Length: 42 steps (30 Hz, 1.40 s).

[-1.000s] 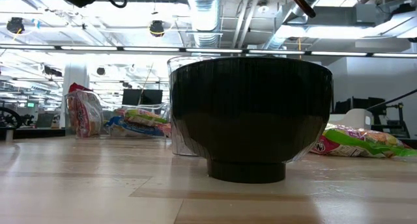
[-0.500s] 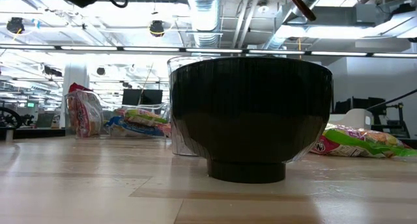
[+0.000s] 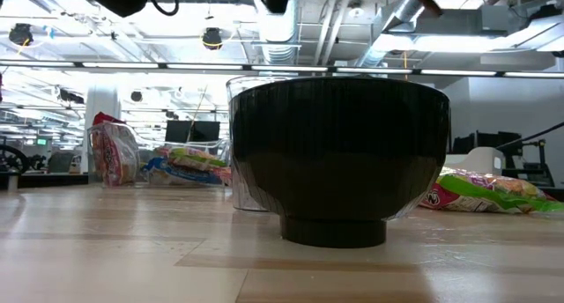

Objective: Pick & Place Food Item
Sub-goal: Put the gold spoon into the white bin

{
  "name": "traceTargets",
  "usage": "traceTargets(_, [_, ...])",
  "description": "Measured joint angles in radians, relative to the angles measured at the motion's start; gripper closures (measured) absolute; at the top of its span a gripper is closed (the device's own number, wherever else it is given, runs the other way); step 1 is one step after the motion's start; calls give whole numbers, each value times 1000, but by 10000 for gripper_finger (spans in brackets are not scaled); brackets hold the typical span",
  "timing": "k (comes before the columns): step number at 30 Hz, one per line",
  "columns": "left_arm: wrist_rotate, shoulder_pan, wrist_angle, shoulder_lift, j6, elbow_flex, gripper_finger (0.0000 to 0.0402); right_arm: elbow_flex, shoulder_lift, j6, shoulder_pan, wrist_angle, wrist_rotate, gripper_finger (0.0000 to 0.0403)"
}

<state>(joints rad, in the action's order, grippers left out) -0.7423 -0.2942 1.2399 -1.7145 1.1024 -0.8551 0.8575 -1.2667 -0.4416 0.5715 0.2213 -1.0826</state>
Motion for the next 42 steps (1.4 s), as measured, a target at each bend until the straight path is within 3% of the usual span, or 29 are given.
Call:
traceTargets(7, [-202,-6,-12,21,174,0,192,27,14,20,54,-122,-126,402])
traceTargets(12, [-328,-26,-7,66,273,16,187,27,88,182,45,-336,-126,402])
traceTargets(20, [-340,-57,-7,279,222,176,194,26,216,577,-46,-807,-63,403])
traceTargets(24, [-301,-66,-6,410,132,271,194,25,230,695,-108,-956,-54,403])
traceTargets(27, [-225,-65,-16,503,42,340,192,1,235,711,-158,-974,-26,403])
traceTargets(33, [-47,-64,-141,649,-146,409,195,-53,234,619,-263,-981,52,403])
traceTargets(42, [74,-64,-296,706,-357,410,199,-145,235,491,-469,-944,73,403])
